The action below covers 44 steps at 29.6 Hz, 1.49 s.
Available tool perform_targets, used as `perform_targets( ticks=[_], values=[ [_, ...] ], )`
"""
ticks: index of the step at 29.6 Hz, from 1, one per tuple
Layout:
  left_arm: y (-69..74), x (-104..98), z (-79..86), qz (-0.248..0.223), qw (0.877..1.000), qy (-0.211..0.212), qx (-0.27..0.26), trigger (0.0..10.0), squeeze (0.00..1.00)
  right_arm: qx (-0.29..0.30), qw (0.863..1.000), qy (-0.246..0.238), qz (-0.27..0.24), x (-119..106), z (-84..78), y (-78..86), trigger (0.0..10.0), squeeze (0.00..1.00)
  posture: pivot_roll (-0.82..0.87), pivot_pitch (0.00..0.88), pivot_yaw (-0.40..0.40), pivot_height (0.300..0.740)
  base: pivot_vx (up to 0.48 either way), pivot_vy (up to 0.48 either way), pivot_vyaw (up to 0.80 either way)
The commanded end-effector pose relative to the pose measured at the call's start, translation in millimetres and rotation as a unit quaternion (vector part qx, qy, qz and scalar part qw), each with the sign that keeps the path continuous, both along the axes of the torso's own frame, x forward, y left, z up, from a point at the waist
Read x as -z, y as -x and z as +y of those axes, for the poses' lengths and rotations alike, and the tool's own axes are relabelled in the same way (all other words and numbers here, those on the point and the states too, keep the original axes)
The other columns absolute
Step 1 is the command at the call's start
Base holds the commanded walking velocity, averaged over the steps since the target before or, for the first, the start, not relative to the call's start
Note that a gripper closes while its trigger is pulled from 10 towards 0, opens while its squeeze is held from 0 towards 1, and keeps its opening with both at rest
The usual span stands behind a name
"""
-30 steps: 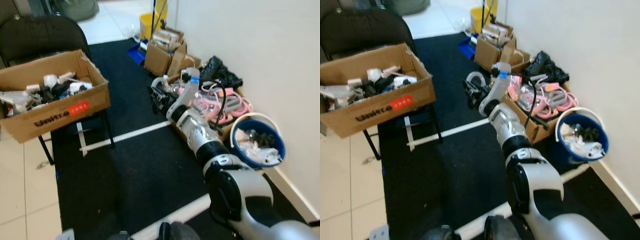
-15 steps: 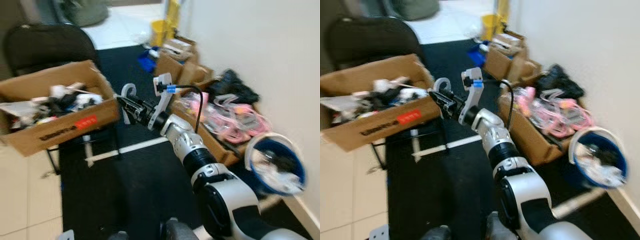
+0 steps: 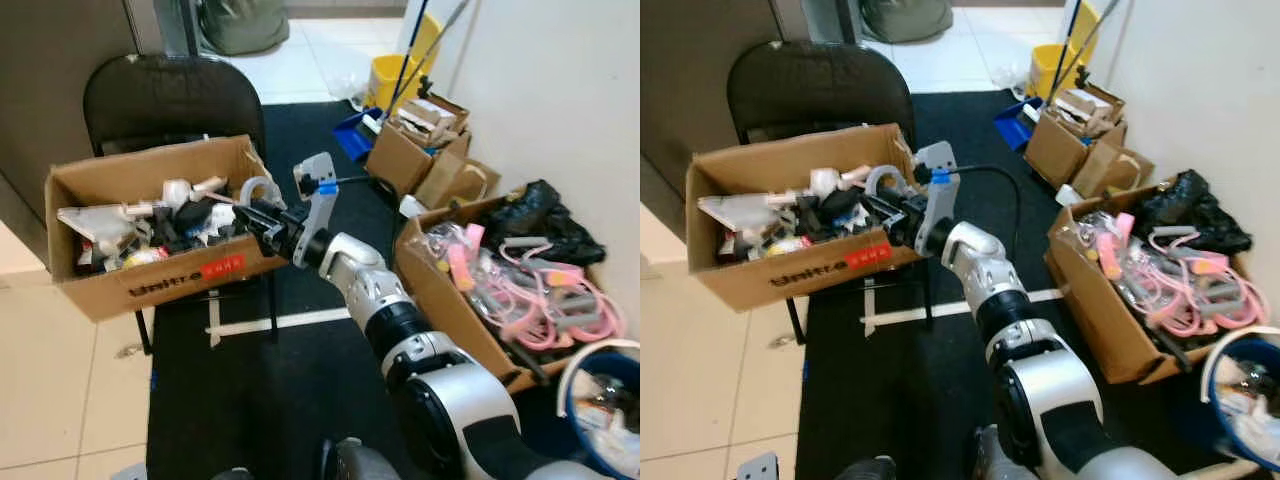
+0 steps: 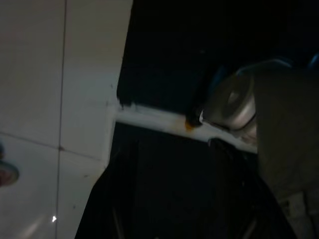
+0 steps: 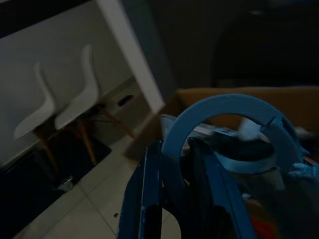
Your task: Picking trash to rubbish bin
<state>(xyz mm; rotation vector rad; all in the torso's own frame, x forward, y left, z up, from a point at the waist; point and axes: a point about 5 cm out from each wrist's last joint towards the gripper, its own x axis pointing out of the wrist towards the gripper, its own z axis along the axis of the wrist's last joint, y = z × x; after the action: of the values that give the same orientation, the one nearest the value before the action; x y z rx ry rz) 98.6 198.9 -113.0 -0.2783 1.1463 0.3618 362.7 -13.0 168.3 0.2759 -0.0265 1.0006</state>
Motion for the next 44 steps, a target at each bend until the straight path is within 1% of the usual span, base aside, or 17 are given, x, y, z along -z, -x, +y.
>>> perform_targets(
  ticks=[1,9,14,18,21,27,28,29,30,32,33,36,37,38,39,41,44],
  values=[
    [6.5,5.5,-34.8,0.018,0.998,0.052,0.02,10.0,0.0,-0.004,1.0,0.004,0.001,0.7,3.4,1.2,10.0,0.0,0.1,0.158,-0.072,0.74,0.394,0.0,0.0],
    [6.9,5.6,-35.4,0.018,0.998,0.052,0.02,10.0,0.0,-0.004,1.0,0.006,-0.002,0.1,3.7,1.2,10.0,0.0,0.1,0.16,-0.073,0.74,0.395,0.0,0.0],
    [7.5,5.7,-35.7,0.018,0.998,0.051,0.02,10.0,0.0,-0.019,1.0,0.012,-0.002,3.1,9.1,5.5,10.0,0.0,0.1,0.161,-0.072,0.74,0.395,0.0,0.0],
    [7.8,5.8,-35.2,0.02,0.998,0.052,0.019,10.0,0.0,-0.038,0.999,0.027,-0.006,7.9,18.4,12.1,10.0,0.0,0.1,0.162,-0.072,0.74,0.391,0.0,0.0],
    [8.2,5.9,-35.1,0.021,0.998,0.051,0.017,10.0,0.0,-0.041,0.999,0.029,-0.006,8.7,19.5,13.0,10.0,0.0,0.1,0.162,-0.072,0.74,0.281,0.0,0.0],
    [8.6,6.0,-35.1,0.022,0.998,0.051,0.01,10.0,0.0,-0.065,0.997,0.037,-0.007,11.1,21.8,16.7,10.0,0.0,0.1,0.162,-0.072,0.74,0.0,0.0,0.0],
    [8.6,6.0,-35.2,0.023,0.998,0.051,0.012,10.0,0.0,-0.082,0.996,0.046,-0.012,13.4,24.4,20.3,10.0,0.0,0.1,0.162,-0.072,0.74,0.0,0.0,0.0],
    [8.6,6.0,-35.2,0.023,0.998,0.051,0.012,10.0,0.0,-0.085,0.995,0.049,-0.014,14.2,25.5,21.5,10.0,0.0,0.1,0.162,-0.072,0.74,0.0,0.0,0.0],
    [8.6,6.0,-35.2,0.023,0.998,0.051,0.012,10.0,0.0,-0.085,0.995,0.049,-0.014,14.2,25.5,21.5,10.0,0.0,0.1,0.162,-0.072,0.74,0.0,0.0,0.0],
    [8.6,6.0,-35.2,0.023,0.998,0.052,0.013,10.0,0.0,-0.078,0.996,0.046,-0.008,14.8,31.4,23.2,10.0,0.0,0.1,0.162,-0.072,0.74,0.0,0.0,0.0],
    [8.6,6.0,-35.2,0.023,0.998,0.052,0.012,10.0,0.0,-0.077,0.996,0.049,-0.008,16.0,35.6,25.0,10.0,0.0,0.1,0.162,-0.072,0.74,0.0,0.0,0.0],
    [8.4,6.0,-35.3,0.023,0.998,0.052,0.012,10.0,0.0,-0.077,0.995,0.058,-0.01,17.8,39.4,27.0,10.0,0.0,0.1,0.161,-0.072,0.74,0.0,0.0,0.0],
    [8.0,5.9,-35.6,0.022,0.998,0.053,0.011,10.0,0.0,-0.076,0.994,0.074,-0.009,22.8,50.4,32.4,10.0,0.96,0.11,0.161,-0.075,0.74,0.0,0.0,0.0],
    [8.0,5.9,-35.6,0.022,0.998,0.053,0.011,10.0,0.0,-0.076,0.994,0.074,-0.009,22.8,50.4,32.4,10.0,0.96,0.11,0.161,-0.075,0.74,0.0,0.0,0.0],
    [7.9,5.9,-35.7,0.021,0.998,0.053,0.01,10.0,0.0,-0.08,0.994,0.079,-0.01,24.2,55.6,35.4,10.0,1.0,0.11,0.161,-0.075,0.74,0.0,0.0,0.0],
    [7.8,5.9,-36.0,0.021,0.998,0.053,0.009,10.0,0.0,-0.087,0.993,0.082,-0.013,24.8,61.1,38.8,10.0,1.0,0.11,0.162,-0.079,0.74,0.0,0.0,0.0],
    [7.7,5.9,-36.2,0.02,0.998,0.053,0.009,10.0,0.0,-0.093,0.992,0.082,-0.014,24.8,62.2,40.1,10.0,1.0,0.11,0.162,-0.079,0.74,0.0,0.0,0.0]
  ],
)
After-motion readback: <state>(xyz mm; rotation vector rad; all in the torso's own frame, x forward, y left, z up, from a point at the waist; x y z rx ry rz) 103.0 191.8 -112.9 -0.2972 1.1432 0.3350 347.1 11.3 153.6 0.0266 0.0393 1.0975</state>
